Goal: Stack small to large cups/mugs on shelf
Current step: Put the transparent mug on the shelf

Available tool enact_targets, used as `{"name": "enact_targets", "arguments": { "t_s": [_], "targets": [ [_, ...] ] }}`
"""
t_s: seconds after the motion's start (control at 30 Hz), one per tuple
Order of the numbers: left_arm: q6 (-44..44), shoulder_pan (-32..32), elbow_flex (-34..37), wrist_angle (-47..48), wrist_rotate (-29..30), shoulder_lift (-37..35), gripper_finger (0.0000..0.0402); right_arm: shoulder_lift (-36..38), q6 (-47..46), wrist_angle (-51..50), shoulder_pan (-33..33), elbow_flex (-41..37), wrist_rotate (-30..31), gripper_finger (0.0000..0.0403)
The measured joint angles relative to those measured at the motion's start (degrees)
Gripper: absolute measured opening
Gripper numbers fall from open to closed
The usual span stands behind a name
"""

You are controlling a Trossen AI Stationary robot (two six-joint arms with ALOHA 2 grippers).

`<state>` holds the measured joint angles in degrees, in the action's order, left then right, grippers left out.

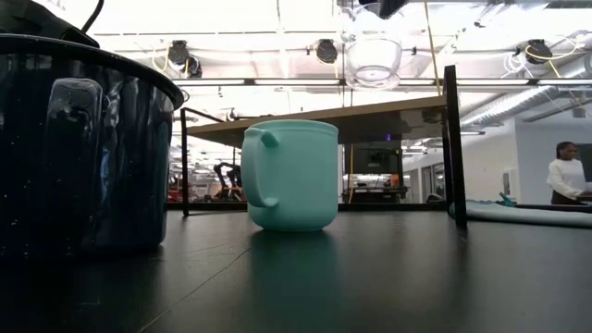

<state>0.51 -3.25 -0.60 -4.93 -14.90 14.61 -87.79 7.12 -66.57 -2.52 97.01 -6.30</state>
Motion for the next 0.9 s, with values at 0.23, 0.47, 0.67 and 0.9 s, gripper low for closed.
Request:
{"name": "enact_targets", "arguments": {
  "t_s": [0.23,0.47,0.67,0.9],
  "targets": [
    [-0.3,0.0,0.0,0.0,0.0,0.0,0.0033,0.0,-0.7,-0.1,1.4,0.0,1.2,0.0],
    [-0.3,0.0,0.0,0.0,0.0,0.0,0.0033,0.0,-2.8,0.1,3.7,0.0,4.8,0.0],
    [-0.3,0.0,0.0,0.0,0.0,0.0,0.0033,0.0,-2.8,0.2,6.8,0.0,4.8,0.0],
    [-0.3,0.0,0.0,0.0,0.0,0.0,0.0033,0.0,-2.8,-0.2,11.0,0.0,4.6,0.0]
  ]
}}
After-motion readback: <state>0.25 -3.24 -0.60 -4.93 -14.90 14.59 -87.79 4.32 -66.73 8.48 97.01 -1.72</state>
